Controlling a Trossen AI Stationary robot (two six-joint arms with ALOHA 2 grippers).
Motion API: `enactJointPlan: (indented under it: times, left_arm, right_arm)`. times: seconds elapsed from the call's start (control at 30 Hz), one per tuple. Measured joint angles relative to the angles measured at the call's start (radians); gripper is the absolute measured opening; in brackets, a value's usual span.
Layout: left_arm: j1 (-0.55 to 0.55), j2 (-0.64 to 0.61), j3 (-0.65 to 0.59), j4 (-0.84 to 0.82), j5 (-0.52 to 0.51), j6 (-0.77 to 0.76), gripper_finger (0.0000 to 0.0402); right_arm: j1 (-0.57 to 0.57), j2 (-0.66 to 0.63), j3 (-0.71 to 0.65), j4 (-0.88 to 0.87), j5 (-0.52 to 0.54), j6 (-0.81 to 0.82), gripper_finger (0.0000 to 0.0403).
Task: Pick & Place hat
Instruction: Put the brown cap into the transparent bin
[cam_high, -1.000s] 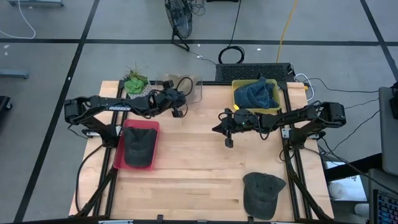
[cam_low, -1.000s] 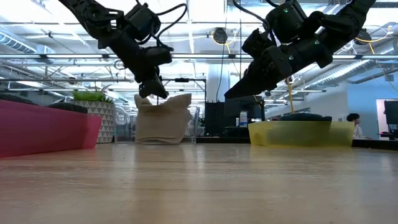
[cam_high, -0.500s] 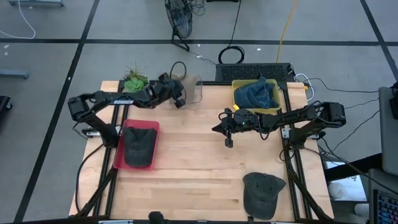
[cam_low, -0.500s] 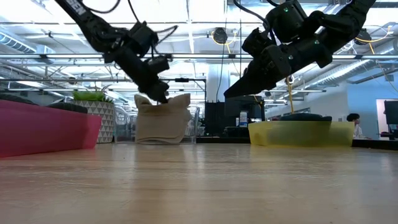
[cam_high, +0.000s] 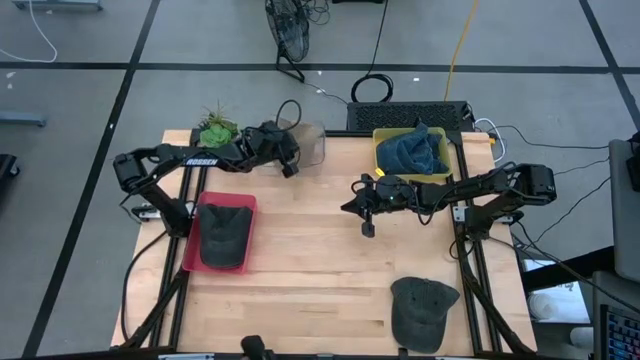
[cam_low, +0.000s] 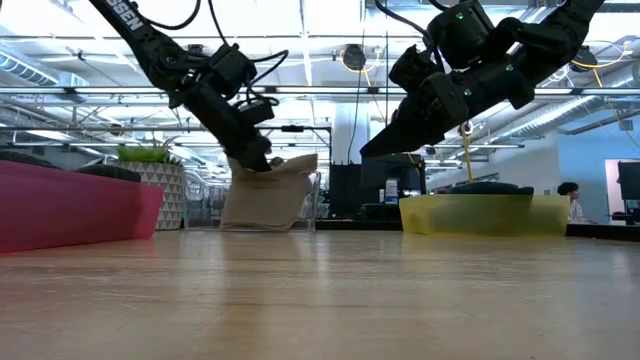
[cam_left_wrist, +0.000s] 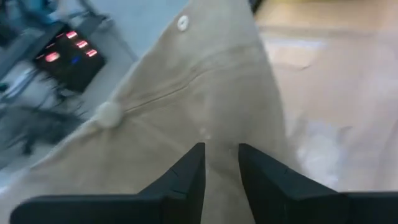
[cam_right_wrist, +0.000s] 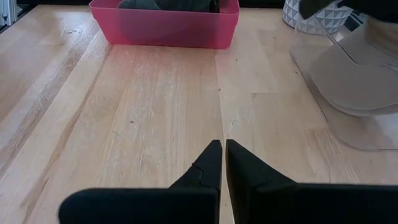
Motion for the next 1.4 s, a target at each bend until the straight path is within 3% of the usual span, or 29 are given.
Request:
enactJointPlan:
  times: [0.17,0.47,0.7,0.83,0.93,1.23,1.4]
  left_arm:
    - [0.017,0.0,0.0,-0.003,-0.092,0.008,0.0108]
    - [-0.021,-0.034,-0.001,-0.022,-0.098,0.014,0.0108]
    - [-0.136,-0.131,-0.001,-0.165,-0.018,-0.039,0.0108]
    - [-0.173,-0.153,0.0,-0.183,0.021,-0.179,0.0108]
    - [-0.17,-0.123,0.0,-0.205,0.063,-0.278,0.0108]
    - [-0.065,-0.045,0.0,-0.187,0.016,-0.381,0.0108]
    - [-0.013,0.009,0.0,-0.182,0.094,-0.407,0.0108]
  right_arm:
    - [0.0,0.0,0.0,0.0,0.0,0.0,0.0]
    - [0.0,0.0,0.0,-0.001,0.0,0.0,0.0]
    - [0.0,0.0,0.0,-0.023,0.0,0.0,0.0]
    - [0.0,0.0,0.0,-0.015,0.0,0.0,0.0]
    - [0.0,0.0,0.0,0.004,0.0,0.008,0.0]
    - [0.0,0.0,0.0,0.023,0.0,0.034,0.0]
    - [0.0,0.0,0.0,0.023,0.0,0.034,0.0]
